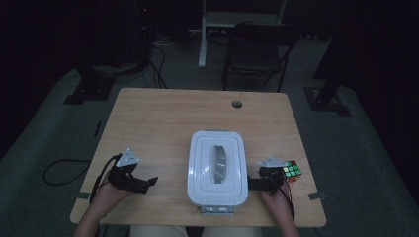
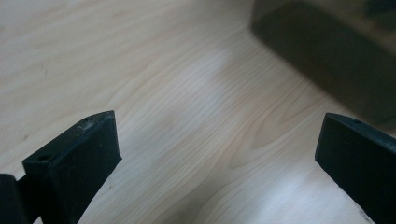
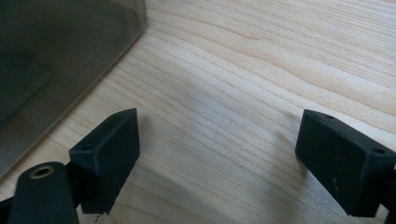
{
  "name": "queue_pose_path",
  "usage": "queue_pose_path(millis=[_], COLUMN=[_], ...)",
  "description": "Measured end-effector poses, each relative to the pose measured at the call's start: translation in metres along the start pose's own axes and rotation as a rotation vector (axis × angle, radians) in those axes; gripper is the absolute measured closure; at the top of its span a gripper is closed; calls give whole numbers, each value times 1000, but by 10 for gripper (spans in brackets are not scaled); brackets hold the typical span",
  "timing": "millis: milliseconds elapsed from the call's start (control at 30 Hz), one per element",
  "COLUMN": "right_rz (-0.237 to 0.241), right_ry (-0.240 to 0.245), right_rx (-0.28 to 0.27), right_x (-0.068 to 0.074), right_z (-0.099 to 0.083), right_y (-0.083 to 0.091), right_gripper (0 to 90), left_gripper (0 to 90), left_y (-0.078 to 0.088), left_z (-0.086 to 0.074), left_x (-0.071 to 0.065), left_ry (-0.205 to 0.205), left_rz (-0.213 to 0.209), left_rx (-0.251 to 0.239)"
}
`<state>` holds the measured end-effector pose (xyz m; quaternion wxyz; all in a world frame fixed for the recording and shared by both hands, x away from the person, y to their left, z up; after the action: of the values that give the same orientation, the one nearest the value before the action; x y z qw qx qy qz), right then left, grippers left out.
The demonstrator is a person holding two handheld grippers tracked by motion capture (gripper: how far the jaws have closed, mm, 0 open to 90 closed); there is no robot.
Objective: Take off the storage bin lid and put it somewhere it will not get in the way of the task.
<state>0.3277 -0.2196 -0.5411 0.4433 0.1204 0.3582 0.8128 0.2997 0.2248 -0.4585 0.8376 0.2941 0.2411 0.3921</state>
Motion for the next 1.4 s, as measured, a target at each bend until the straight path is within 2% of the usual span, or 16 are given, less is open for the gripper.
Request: queue_pose_path(millis=[200, 400, 500, 533, 600, 667, 833, 867, 900, 1000, 1400], right_rz=[0, 0, 0, 0, 0, 0, 0, 0, 0, 0, 1], right_ry=[1, 0, 0, 0, 0, 0, 0, 0, 0, 0, 0], right_rx=[1, 1, 0, 0, 0, 0, 0, 0, 0, 0, 1], right_x=[0, 0, 0, 0, 0, 0, 0, 0, 0, 0, 0], right_z=[0, 0, 0, 0, 0, 0, 0, 0, 0, 0, 0], right_y=[0, 0, 0, 0, 0, 0, 0, 0, 0, 0, 0], right_gripper=[136, 136, 136, 136, 136, 136, 136, 136, 136, 136, 136], left_gripper=[6, 6, 6, 6, 6, 6, 6, 6, 6, 6, 6], left_y=[12, 16, 16, 14, 12, 11, 3, 3, 1, -1, -26], left_z=[20, 39, 44, 49, 53, 54, 63, 63, 66, 70, 86], left_x=[-19, -37, -44, -50, -56, -59, -76, -76, -83, -91, -120], left_ry=[-34, -71, -98, -114, -133, -136, -185, -185, -192, -192, -236], left_rz=[-71, -135, -142, -166, -182, -185, -225, -225, -240, -283, -354], left_rx=[-36, -59, -63, -66, -69, -73, -62, -62, -56, -66, -38])
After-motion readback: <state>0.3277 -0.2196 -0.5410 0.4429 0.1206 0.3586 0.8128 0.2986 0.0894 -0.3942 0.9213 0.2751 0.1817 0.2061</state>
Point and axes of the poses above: each handheld gripper's, and its own axes: y roughly backward along the jaws, z roughly out of its top, x roughly to its left, the point moved 2 cm from there along -y, roughly forward along the jaws, and after that the axes turned 10 degrees about y, right-handed, at the moved point
